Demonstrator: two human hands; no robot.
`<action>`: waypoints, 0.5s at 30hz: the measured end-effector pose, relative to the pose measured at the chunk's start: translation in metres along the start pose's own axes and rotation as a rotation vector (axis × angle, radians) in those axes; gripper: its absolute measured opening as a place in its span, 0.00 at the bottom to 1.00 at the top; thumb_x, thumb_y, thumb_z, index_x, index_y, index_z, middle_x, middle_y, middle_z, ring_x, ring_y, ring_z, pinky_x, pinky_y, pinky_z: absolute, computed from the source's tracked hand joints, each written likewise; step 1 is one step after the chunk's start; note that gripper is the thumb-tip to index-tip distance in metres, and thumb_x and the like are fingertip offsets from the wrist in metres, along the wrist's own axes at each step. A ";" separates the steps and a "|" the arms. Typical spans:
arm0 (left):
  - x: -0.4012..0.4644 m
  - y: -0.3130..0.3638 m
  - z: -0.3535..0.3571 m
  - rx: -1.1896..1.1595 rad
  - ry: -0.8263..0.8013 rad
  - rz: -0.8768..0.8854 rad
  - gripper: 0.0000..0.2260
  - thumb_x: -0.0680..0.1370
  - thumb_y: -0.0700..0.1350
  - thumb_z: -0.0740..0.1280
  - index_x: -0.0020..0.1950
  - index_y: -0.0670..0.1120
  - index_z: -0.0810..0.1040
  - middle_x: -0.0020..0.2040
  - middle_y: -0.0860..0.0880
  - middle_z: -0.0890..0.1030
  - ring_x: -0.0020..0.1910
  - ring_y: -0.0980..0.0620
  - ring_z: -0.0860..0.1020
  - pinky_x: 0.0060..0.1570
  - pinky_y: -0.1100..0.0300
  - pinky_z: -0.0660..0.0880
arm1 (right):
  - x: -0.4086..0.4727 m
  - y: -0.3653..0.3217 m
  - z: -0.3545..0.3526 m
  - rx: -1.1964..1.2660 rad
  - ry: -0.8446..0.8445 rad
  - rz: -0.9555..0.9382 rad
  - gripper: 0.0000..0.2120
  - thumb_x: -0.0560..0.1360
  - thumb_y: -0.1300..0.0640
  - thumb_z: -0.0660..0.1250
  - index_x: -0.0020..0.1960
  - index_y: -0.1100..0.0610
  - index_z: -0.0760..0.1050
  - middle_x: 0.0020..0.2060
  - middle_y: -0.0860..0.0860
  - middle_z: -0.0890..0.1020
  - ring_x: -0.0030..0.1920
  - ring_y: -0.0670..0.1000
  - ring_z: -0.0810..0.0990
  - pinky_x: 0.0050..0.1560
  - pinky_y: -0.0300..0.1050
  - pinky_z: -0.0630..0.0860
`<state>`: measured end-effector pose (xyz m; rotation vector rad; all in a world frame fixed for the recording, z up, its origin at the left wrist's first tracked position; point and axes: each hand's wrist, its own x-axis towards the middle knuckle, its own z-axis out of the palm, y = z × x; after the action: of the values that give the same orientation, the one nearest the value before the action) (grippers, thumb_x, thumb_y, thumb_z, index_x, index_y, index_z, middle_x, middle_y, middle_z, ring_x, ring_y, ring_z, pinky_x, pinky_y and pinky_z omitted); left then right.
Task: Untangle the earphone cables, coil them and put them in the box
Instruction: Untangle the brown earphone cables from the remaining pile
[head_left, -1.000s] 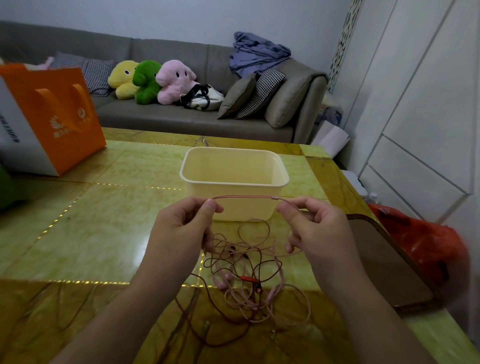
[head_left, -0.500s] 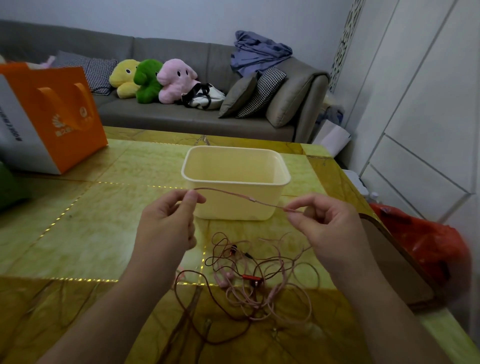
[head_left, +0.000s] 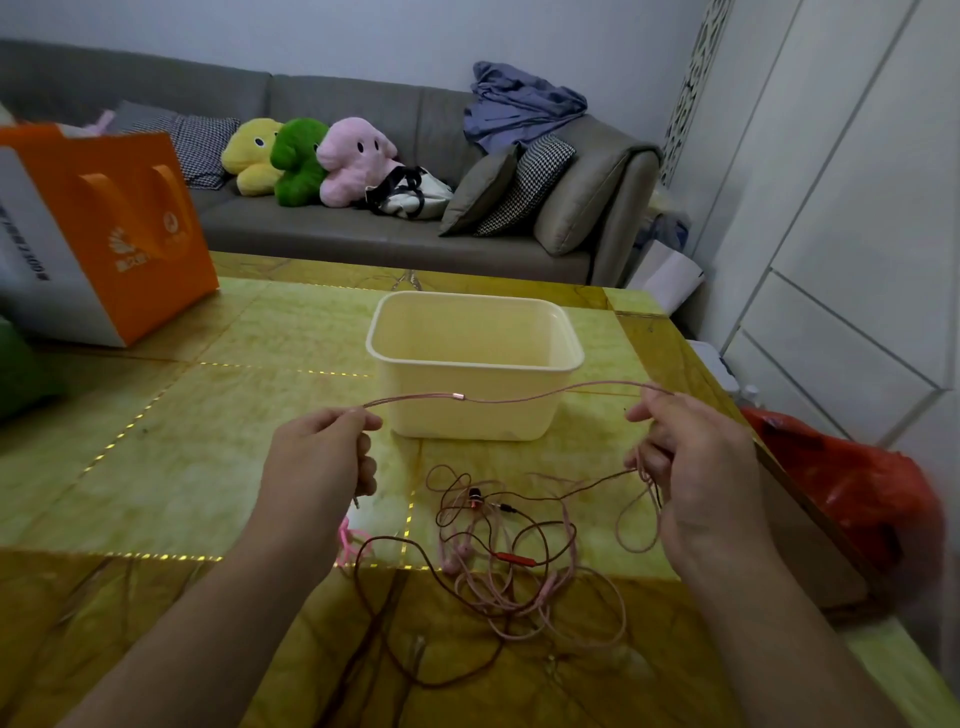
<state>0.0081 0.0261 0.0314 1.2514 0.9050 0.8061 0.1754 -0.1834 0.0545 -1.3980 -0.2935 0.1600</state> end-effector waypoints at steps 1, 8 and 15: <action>0.001 0.000 -0.001 -0.016 -0.030 -0.026 0.10 0.83 0.37 0.63 0.48 0.39 0.83 0.32 0.47 0.71 0.29 0.50 0.70 0.32 0.55 0.69 | 0.000 0.000 0.000 0.043 -0.051 -0.010 0.13 0.82 0.56 0.68 0.41 0.61 0.80 0.26 0.46 0.65 0.28 0.49 0.63 0.42 0.55 0.72; 0.002 0.010 -0.004 -0.049 -0.237 -0.128 0.13 0.83 0.45 0.64 0.51 0.37 0.83 0.28 0.49 0.69 0.25 0.51 0.66 0.32 0.56 0.65 | -0.004 -0.005 0.004 0.141 -0.177 -0.013 0.17 0.87 0.60 0.58 0.40 0.61 0.74 0.29 0.50 0.60 0.28 0.50 0.59 0.28 0.45 0.63; -0.017 0.019 -0.002 0.119 -0.619 -0.014 0.16 0.84 0.54 0.64 0.59 0.45 0.84 0.33 0.45 0.75 0.27 0.49 0.69 0.29 0.58 0.70 | -0.018 -0.006 0.012 -0.047 -0.395 -0.072 0.15 0.86 0.55 0.62 0.45 0.60 0.81 0.27 0.52 0.61 0.28 0.52 0.56 0.30 0.51 0.53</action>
<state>-0.0016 0.0143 0.0519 1.4794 0.4583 0.3149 0.1545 -0.1785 0.0605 -1.3941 -0.6772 0.3726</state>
